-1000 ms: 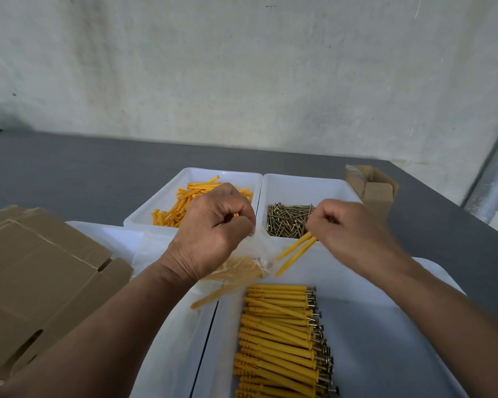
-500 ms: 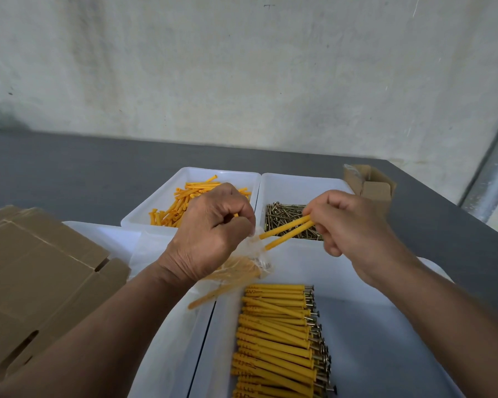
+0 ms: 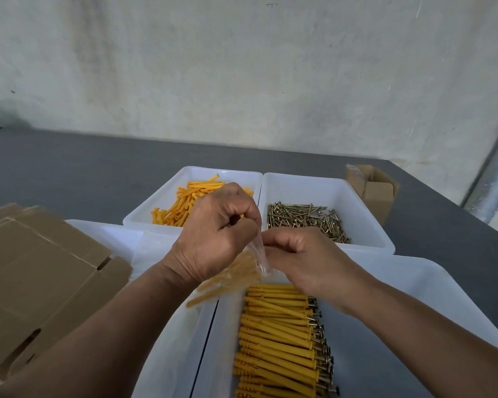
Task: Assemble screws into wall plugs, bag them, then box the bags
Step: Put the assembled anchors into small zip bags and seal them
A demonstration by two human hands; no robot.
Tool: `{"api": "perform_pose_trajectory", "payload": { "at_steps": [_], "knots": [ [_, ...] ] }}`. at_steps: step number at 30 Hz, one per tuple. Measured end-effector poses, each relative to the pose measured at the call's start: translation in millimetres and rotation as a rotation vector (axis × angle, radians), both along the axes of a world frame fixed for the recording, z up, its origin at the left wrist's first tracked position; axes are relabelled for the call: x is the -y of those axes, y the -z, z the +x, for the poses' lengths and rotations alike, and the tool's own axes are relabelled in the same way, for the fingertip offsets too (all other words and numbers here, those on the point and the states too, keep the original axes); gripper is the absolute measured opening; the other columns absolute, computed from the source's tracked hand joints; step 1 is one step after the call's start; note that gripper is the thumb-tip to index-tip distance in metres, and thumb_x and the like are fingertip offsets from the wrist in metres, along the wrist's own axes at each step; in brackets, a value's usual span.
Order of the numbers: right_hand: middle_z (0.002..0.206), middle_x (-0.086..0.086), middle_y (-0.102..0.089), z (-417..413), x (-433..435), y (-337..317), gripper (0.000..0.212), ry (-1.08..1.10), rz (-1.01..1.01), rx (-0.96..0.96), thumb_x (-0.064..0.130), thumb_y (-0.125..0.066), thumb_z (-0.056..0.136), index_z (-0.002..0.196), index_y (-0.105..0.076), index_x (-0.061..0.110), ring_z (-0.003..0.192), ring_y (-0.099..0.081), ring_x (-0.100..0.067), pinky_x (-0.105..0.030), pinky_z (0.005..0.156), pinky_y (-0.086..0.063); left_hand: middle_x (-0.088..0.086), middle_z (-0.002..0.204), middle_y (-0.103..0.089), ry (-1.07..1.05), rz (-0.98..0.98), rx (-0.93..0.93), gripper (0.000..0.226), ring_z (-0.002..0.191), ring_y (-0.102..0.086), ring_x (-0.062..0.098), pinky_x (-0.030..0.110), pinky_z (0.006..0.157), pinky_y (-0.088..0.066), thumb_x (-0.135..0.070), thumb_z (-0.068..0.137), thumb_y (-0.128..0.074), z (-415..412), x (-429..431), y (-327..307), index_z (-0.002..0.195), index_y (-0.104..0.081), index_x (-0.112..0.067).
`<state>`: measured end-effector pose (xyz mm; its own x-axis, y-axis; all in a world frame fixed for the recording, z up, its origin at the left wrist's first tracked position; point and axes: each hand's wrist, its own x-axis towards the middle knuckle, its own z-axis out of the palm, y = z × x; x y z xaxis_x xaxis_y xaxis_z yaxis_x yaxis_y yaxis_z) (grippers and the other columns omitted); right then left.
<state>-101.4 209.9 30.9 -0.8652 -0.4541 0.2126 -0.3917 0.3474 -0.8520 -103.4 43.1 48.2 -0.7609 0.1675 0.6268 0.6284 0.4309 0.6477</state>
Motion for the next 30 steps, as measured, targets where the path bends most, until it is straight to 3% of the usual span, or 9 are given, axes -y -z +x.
{"api": "perform_pose_trajectory", "payload": {
  "at_steps": [3,7,12,15,19,26,30],
  "knots": [
    [0.042,0.012,-0.049,1,-3,-2,0.021,0.012,0.026,0.065,0.027,-0.054,0.100,0.106,-0.072,0.036,0.035,-0.039,-0.003,-0.022,0.041,-0.034,0.005,0.073,-0.058,0.001,0.022,0.007,0.018,0.072,-0.055,0.026,0.046,0.068,-0.046,-0.007,0.064,-0.051,-1,1,0,0.056,-0.059,-0.021],
    [0.044,0.015,-0.057,2,-5,-6,0.020,0.033,0.077,0.053,0.030,-0.051,0.101,0.106,-0.069,0.038,0.034,-0.047,-0.002,-0.020,0.041,-0.042,0.005,0.072,-0.057,-0.008,0.046,0.011,0.019,0.071,-0.055,0.023,0.041,0.067,-0.046,-0.007,0.065,-0.051,-2,2,0,0.054,-0.059,-0.021],
    [0.072,0.006,-0.072,-10,-16,-9,0.031,0.295,0.078,-0.040,0.013,-0.051,0.092,0.079,-0.075,0.029,0.044,-0.057,-0.010,-0.024,0.044,-0.051,0.008,0.072,-0.057,-0.034,0.078,0.001,0.020,0.070,-0.055,0.020,0.035,0.064,-0.044,-0.009,0.064,-0.051,-2,2,0,0.053,-0.058,-0.023],
    [0.076,0.011,-0.070,-14,-25,-7,0.029,0.297,0.403,-0.026,0.015,-0.049,0.093,0.085,-0.074,0.027,0.063,-0.068,-0.012,-0.026,0.056,-0.058,0.008,0.071,-0.058,-0.038,0.084,-0.003,0.019,0.070,-0.056,0.019,0.034,0.064,-0.044,-0.008,0.064,-0.051,-2,3,0,0.053,-0.058,-0.022],
    [0.103,0.008,-0.067,-13,-29,5,0.023,0.128,0.931,-0.062,0.024,-0.051,0.095,0.103,-0.072,0.023,0.094,-0.062,-0.010,-0.025,0.081,-0.051,0.010,0.071,-0.058,-0.033,0.070,-0.010,0.017,0.068,-0.056,0.023,0.039,0.063,-0.046,-0.007,0.064,-0.051,-3,2,1,0.053,-0.058,-0.018],
    [0.117,-0.005,-0.066,-12,-25,16,0.031,-0.014,1.216,0.021,0.030,-0.058,0.094,0.118,-0.067,0.011,0.107,-0.061,-0.020,-0.029,0.082,-0.048,0.010,0.071,-0.058,-0.039,0.075,-0.007,0.017,0.068,-0.055,0.025,0.036,0.061,-0.043,-0.007,0.064,-0.051,-3,3,2,0.053,-0.059,-0.018],
    [0.112,-0.004,-0.063,-13,-24,24,0.031,-0.001,1.200,0.017,0.033,-0.059,0.093,0.114,-0.064,0.012,0.094,-0.056,-0.016,-0.023,0.062,-0.039,0.009,0.070,-0.058,-0.037,0.072,-0.006,0.017,0.067,-0.054,0.023,0.033,0.061,-0.043,-0.008,0.064,-0.051,-3,2,2,0.053,-0.058,-0.019]
  ]
}}
